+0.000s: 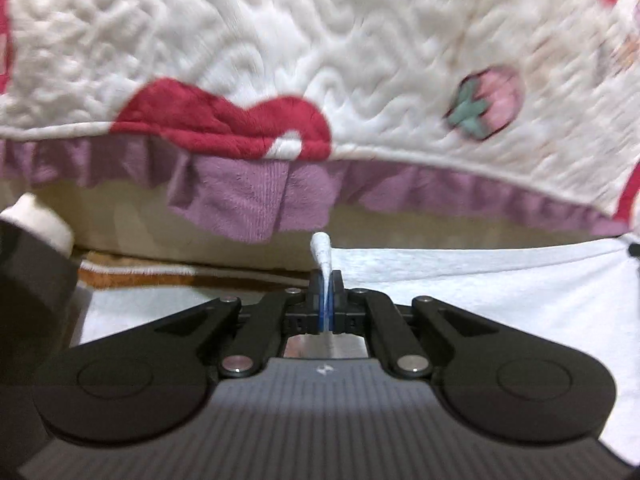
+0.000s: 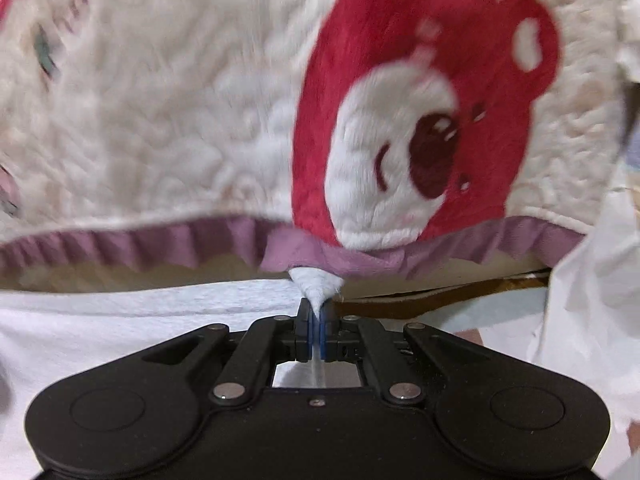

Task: Fold clothes

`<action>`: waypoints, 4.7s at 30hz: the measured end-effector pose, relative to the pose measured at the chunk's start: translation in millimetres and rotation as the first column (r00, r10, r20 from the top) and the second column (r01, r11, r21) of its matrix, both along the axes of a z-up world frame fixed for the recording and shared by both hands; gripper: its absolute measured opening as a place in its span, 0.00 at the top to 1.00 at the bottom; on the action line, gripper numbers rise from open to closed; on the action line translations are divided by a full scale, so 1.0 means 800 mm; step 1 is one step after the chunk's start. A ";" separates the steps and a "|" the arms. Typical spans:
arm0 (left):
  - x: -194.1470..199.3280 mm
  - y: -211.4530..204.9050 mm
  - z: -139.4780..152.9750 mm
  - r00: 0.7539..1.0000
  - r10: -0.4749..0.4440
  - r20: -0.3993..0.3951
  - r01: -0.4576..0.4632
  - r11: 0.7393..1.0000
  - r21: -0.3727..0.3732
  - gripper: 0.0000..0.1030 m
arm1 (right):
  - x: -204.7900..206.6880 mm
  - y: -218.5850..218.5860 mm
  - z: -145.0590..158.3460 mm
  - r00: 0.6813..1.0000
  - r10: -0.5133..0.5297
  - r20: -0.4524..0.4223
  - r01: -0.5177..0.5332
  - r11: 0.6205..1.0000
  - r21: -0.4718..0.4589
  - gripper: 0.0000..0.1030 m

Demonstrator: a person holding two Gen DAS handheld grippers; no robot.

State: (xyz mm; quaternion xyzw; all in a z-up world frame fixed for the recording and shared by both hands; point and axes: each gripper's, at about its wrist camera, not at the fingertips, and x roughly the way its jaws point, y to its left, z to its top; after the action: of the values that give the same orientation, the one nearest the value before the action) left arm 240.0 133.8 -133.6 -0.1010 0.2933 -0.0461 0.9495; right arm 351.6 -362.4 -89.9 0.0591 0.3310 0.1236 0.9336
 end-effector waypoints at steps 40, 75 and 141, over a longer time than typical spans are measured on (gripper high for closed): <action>-0.528 -0.020 0.021 0.930 -0.131 -0.343 0.076 0.983 -0.169 0.91 | -0.568 -0.144 -0.059 0.929 -0.104 -0.355 0.264 0.859 0.439 0.62; -0.533 -0.014 -0.029 0.873 0.132 -0.469 -0.338 0.858 -0.387 0.35 | -0.597 -0.118 -0.035 0.982 -0.174 -0.077 0.184 0.972 0.146 0.97; -0.595 -0.026 0.035 0.895 0.119 -0.431 -0.173 0.981 -0.089 0.97 | -0.628 -0.222 -0.055 0.950 -0.134 -0.282 0.223 0.923 0.312 0.99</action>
State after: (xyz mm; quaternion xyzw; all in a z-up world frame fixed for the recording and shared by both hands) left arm -235.8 113.2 -106.0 -0.1895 0.4804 0.0303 0.8558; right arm -150.5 -539.6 -133.6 0.2649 0.4150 0.0840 0.8663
